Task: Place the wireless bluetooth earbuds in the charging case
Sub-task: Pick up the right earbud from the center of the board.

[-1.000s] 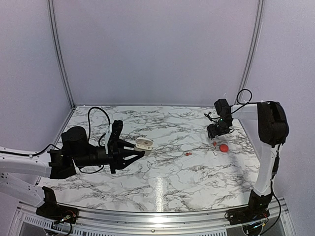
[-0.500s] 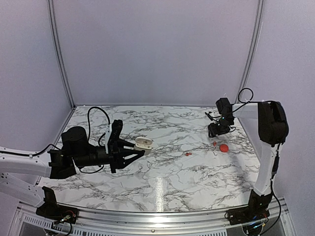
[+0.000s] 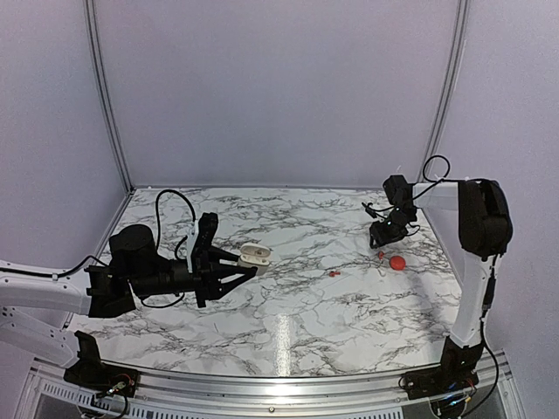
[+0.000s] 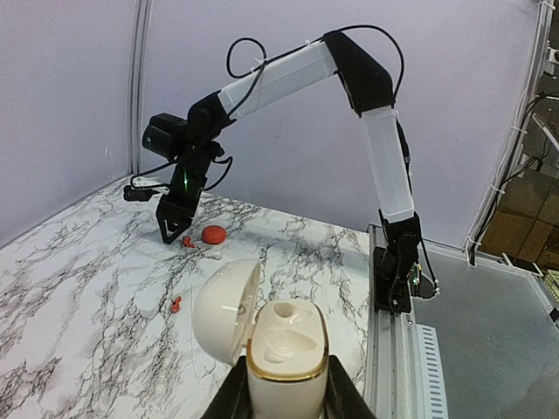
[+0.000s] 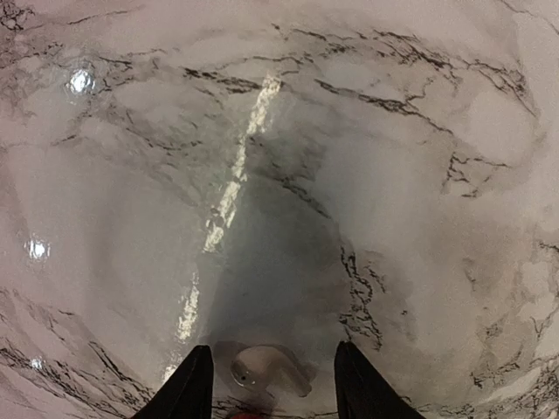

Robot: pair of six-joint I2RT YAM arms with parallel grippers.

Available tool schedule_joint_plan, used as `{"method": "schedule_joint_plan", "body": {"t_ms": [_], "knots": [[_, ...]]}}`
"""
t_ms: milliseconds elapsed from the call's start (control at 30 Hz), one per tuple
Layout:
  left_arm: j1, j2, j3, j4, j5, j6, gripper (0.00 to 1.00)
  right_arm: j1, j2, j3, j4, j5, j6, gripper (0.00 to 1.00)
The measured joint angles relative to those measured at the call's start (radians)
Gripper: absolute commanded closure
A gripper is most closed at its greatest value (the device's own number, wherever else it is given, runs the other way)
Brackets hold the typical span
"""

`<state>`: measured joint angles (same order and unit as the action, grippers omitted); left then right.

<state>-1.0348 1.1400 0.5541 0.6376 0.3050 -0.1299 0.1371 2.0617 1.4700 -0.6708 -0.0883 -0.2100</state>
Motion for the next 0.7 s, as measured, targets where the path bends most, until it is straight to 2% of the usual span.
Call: {"method": "schedule_joint_plan", "body": {"t_ms": [167,433,700], "knots": [[0.0,0.0,0.0,0.0,0.0,0.0,1.0,0.0,0.006,0.0,-0.005,0.0,-0.005,0.58],[0.001,0.0,0.001,0.0,0.0,0.0,1.0,0.006,0.016,0.013,-0.012,0.012,-0.007,0.74],[0.007,0.0,0.001,0.0,0.0,0.0,1.0,0.013,0.02,0.02,-0.014,0.013,-0.004,0.79]]}}
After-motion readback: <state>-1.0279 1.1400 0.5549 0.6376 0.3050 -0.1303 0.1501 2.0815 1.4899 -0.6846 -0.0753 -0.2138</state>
